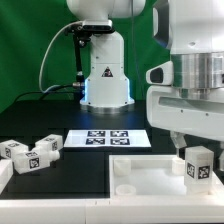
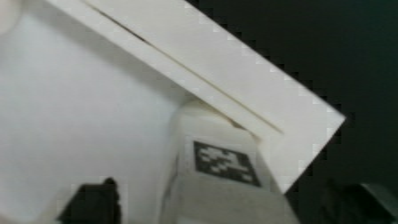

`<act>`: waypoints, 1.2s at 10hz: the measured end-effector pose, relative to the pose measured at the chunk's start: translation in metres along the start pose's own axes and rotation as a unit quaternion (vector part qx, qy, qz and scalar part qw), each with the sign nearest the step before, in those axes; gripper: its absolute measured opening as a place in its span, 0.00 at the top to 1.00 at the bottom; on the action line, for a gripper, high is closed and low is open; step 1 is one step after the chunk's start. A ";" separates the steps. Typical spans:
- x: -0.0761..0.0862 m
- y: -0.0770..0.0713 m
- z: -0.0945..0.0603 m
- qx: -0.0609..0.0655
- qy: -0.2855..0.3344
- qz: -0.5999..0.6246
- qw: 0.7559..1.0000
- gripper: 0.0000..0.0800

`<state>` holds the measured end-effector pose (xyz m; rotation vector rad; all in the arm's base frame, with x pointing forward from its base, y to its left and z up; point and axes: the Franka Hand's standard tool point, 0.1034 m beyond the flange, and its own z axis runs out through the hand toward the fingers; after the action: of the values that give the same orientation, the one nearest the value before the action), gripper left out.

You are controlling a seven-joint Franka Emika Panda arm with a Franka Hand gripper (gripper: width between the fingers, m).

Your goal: Assemble one leg

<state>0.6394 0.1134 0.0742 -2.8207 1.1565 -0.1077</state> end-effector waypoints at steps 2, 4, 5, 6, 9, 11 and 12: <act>-0.006 0.006 -0.001 -0.019 -0.028 -0.159 0.987 0.20; -0.004 0.005 -0.002 -0.013 -0.019 -0.221 0.975 0.19; -0.003 0.005 -0.002 -0.014 -0.019 -0.244 0.969 0.19; -0.001 0.005 -0.002 -0.015 -0.013 -0.301 0.953 0.19; 0.007 0.002 0.002 -0.010 0.047 -0.485 0.873 0.19; 0.006 0.002 0.002 -0.009 0.046 -0.471 0.881 0.54; 0.006 0.002 0.002 -0.007 0.046 -0.435 0.899 0.54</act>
Offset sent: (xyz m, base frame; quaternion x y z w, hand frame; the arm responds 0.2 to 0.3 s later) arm 0.0000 0.0000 0.0000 0.0000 0.0000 -0.1938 0.9810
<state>0.6425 0.1080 0.0722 -3.1188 -0.1859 -0.2886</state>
